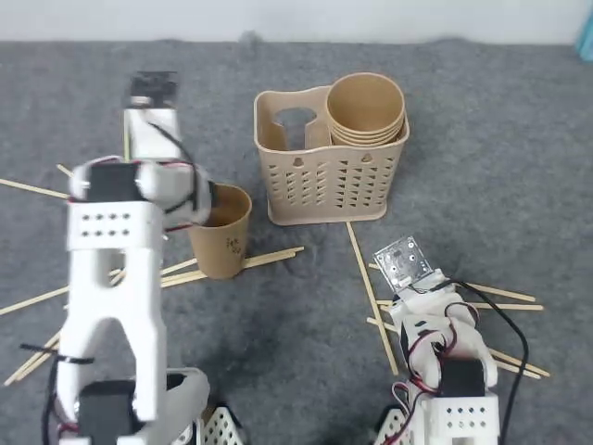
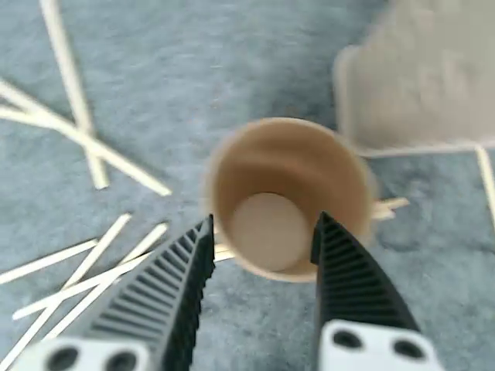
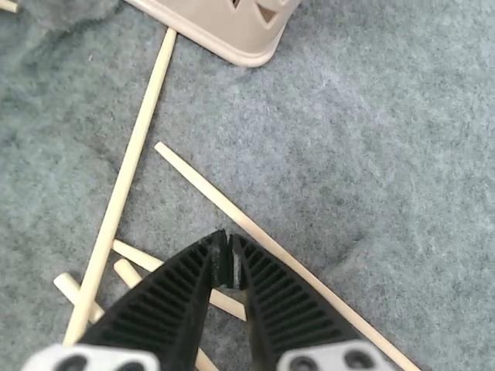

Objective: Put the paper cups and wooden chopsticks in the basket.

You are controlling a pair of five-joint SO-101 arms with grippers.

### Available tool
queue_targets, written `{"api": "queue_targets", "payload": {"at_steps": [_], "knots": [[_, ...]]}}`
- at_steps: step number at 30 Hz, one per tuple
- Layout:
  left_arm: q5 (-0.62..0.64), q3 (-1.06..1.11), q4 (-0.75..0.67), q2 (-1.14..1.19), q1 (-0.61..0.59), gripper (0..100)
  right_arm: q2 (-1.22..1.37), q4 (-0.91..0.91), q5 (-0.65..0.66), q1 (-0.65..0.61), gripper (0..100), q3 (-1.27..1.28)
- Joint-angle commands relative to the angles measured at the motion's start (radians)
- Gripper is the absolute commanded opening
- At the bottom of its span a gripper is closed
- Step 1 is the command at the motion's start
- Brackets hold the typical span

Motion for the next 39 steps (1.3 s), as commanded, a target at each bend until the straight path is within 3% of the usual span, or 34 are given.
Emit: {"api": "queue_targets", "payload": {"at_steps": [1, 5, 13, 17, 19, 35, 39], "knots": [[0.014, -0.051, 0.023, 0.005, -0.049, 20, -0.012, -0.012, 0.04, -0.002, 0.9, 0.018], [0.014, -0.015, 0.018, 0.041, -0.048, 20, -0.012, -0.012, 0.048, -0.004, 0.9, 0.018], [0.071, 0.07, -0.123, 0.21, -0.046, 20, -0.012, -0.005, 0.048, -0.001, 0.9, 0.018], [0.071, 0.045, -0.121, 0.224, -0.046, 9, -0.012, -0.005, 0.048, -0.001, 0.9, 0.018], [0.071, 0.022, -0.114, 0.224, -0.046, 0, -0.012, -0.005, 0.048, -0.001, 0.9, 0.018], [0.072, -0.203, 0.058, 0.222, -0.048, 1, -0.012, -0.008, 0.048, -0.001, 0.9, 0.018], [0.155, -0.364, 0.13, 0.222, -0.054, 1, -0.012, -0.008, 0.049, -0.001, 0.9, 0.018]]}}
